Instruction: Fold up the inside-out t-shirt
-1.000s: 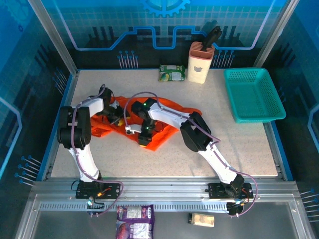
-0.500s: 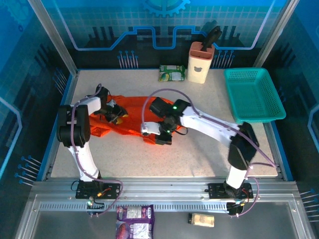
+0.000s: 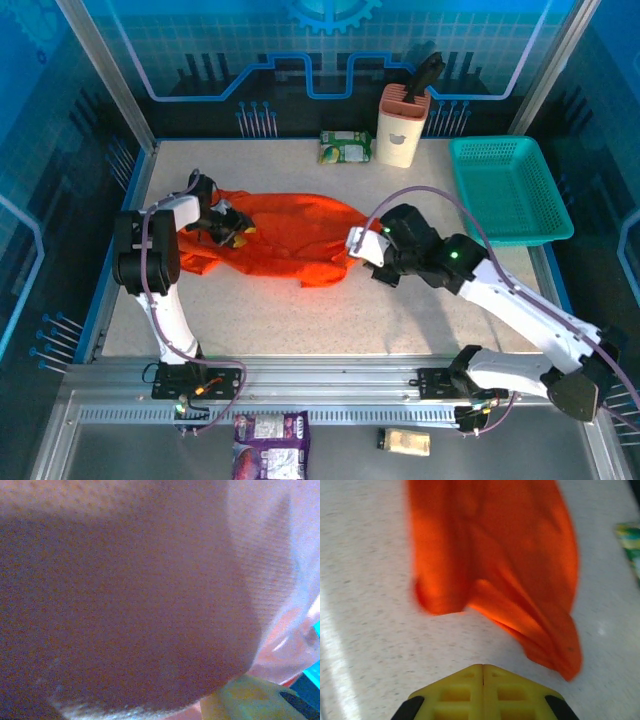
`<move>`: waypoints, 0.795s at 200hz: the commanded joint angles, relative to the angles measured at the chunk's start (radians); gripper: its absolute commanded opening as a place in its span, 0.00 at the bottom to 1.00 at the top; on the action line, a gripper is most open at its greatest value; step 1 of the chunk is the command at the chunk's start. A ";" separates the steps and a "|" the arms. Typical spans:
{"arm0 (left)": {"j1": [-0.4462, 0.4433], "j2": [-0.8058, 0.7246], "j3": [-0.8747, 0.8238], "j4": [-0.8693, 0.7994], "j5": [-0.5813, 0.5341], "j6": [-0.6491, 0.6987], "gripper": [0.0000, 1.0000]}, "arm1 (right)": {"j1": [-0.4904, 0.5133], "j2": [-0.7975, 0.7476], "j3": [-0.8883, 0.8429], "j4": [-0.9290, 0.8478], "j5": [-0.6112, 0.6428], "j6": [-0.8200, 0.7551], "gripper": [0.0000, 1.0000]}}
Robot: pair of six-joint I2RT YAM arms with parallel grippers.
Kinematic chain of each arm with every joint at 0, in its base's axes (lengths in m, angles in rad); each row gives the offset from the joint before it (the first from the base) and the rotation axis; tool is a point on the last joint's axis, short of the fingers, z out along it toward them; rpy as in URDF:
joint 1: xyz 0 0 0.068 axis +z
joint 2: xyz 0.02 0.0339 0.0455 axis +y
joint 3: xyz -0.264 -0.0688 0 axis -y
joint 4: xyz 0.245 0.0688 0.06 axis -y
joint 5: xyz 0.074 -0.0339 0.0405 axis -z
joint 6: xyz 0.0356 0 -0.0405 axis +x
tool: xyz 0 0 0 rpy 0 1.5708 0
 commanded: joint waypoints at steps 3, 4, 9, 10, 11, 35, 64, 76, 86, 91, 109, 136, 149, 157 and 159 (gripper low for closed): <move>-0.005 -0.084 -0.051 0.127 0.161 -0.090 0.41 | -0.079 -0.025 -0.054 0.118 0.131 0.097 0.00; -0.007 -0.091 -0.052 0.130 0.165 -0.093 0.41 | -0.084 -0.024 -0.054 0.117 0.131 0.101 0.00; -0.012 -0.112 -0.054 0.135 0.177 -0.103 0.41 | -0.104 -0.023 -0.055 0.113 0.133 0.120 0.00; -0.012 -0.115 -0.054 0.135 0.179 -0.104 0.41 | -0.108 -0.023 -0.055 0.113 0.134 0.124 0.00; -0.013 -0.120 -0.053 0.135 0.180 -0.106 0.41 | -0.112 -0.022 -0.054 0.112 0.135 0.129 0.00; -0.025 -0.201 -0.033 0.086 0.162 -0.097 0.42 | -0.160 0.003 -0.054 0.100 0.094 0.280 0.09; -0.025 -0.269 -0.010 -0.007 0.091 -0.051 0.42 | -0.121 0.044 -0.099 0.160 -0.031 0.629 0.28; -0.025 -0.290 -0.013 -0.028 0.069 -0.037 0.42 | -0.067 0.059 -0.136 0.201 -0.039 0.755 0.29; -0.025 -0.303 -0.021 -0.034 0.060 -0.034 0.42 | -0.019 0.082 -0.162 0.233 -0.043 0.842 0.29; -0.025 -0.306 -0.025 -0.036 0.058 -0.031 0.42 | 0.001 0.098 -0.171 0.244 -0.050 0.874 0.30; -0.025 -0.320 -0.034 -0.073 -0.009 -0.003 0.42 | 0.024 0.176 -0.177 0.219 -0.056 0.991 0.33; -0.023 -0.330 -0.048 -0.123 -0.115 0.036 0.41 | -0.007 0.272 -0.172 0.225 -0.135 1.045 0.35; -0.022 -0.331 -0.052 -0.142 -0.158 0.047 0.41 | -0.008 0.313 -0.167 0.263 -0.199 1.057 0.37; -0.019 -0.334 -0.058 -0.153 -0.183 0.049 0.41 | -0.002 0.343 -0.165 0.302 -0.268 1.055 0.37; -0.018 -0.335 -0.059 -0.153 -0.188 0.049 0.41 | 0.001 0.351 -0.165 0.313 -0.286 1.056 0.38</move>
